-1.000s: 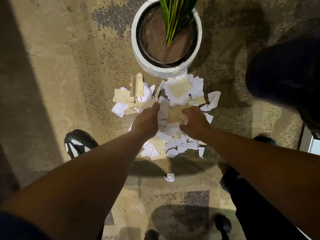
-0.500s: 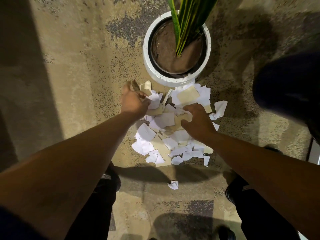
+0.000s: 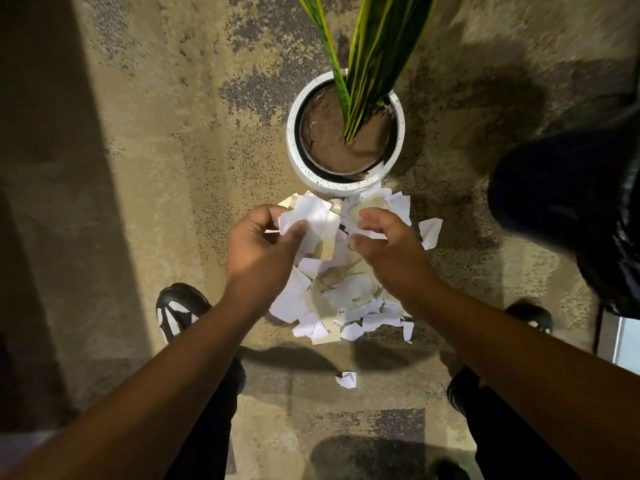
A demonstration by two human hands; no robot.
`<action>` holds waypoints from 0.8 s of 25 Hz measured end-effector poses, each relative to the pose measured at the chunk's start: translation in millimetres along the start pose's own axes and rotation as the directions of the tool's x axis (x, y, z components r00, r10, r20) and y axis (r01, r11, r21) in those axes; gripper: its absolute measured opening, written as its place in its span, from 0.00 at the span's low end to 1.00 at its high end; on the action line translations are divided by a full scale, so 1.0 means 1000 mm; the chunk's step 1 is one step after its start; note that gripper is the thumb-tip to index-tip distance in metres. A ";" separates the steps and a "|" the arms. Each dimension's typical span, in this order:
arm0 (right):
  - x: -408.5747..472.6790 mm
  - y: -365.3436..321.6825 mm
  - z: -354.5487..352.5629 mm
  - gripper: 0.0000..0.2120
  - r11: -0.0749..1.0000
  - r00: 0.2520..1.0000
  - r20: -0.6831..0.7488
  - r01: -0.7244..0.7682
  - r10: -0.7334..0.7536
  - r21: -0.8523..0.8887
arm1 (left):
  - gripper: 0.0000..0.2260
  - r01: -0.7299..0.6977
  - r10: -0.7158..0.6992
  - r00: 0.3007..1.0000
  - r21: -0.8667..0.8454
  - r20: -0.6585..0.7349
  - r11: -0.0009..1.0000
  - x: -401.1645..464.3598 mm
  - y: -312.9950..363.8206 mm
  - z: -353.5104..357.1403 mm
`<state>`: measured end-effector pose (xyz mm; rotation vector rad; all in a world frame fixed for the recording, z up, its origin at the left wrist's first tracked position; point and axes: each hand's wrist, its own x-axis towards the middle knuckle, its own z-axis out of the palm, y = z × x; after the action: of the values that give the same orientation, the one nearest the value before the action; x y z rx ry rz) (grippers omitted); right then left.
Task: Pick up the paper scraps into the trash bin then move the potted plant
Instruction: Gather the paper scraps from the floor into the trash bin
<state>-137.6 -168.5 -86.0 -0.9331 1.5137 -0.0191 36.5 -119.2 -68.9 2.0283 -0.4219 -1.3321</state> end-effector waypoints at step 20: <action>-0.151 -0.002 -0.193 0.14 0.443 0.874 -0.461 0.357 0.152 0.823 | 0.12 -0.070 0.093 0.771 -0.062 0.630 0.996 -0.123 0.139 0.222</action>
<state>-317.9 -183.8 79.1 -0.0963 1.5548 -1.1561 -203.9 -225.5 52.8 1.4555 -0.7678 -1.9396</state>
